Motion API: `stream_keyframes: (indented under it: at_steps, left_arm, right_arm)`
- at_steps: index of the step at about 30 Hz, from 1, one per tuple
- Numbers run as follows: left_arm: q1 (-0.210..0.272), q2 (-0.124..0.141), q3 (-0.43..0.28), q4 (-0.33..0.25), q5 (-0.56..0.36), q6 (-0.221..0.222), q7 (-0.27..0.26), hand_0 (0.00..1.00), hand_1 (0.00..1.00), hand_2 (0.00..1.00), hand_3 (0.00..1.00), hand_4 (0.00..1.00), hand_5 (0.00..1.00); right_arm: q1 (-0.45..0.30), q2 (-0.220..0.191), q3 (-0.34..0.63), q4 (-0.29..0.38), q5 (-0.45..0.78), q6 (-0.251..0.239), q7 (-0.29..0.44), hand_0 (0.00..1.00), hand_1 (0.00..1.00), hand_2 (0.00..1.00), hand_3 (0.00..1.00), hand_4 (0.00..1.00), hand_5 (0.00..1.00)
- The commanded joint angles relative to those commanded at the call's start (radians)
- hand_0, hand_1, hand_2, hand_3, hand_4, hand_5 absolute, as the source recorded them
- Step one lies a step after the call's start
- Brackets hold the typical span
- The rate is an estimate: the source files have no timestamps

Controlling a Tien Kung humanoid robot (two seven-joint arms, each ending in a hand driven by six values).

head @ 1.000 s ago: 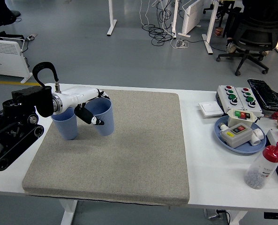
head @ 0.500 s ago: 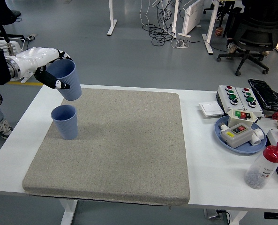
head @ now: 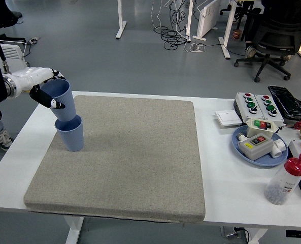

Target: Push cup pick cup insert cup

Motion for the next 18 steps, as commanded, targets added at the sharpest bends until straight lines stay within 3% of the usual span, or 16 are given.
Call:
stream_keyframes:
  at_steps: [16, 17, 18]
  left_arm:
    - [-0.004, -0.028, 0.056, 0.051, 0.002, 0.016, -0.012, 0.398, 0.548, 0.635, 0.541, 0.544, 0.099]
    - [-0.005, -0.029, 0.06, 0.053, 0.004, 0.018, -0.013, 0.416, 0.593, 0.702, 0.627, 0.605, 0.12]
    - [-0.004, -0.029, 0.066, 0.056, 0.004, 0.022, -0.017, 0.416, 0.593, 0.702, 0.627, 0.605, 0.12]
  right_arm:
    - [0.008, -0.002, -0.009, -0.001, 0.014, 0.0, 0.004, 0.689, 0.621, 0.627, 0.544, 0.095, 0.475]
    - [0.008, -0.002, -0.008, -0.001, 0.014, 0.0, 0.004, 0.689, 0.62, 0.627, 0.544, 0.094, 0.475]
    - [0.008, -0.002, -0.008, -0.001, 0.014, 0.0, 0.004, 0.689, 0.62, 0.627, 0.544, 0.094, 0.475]
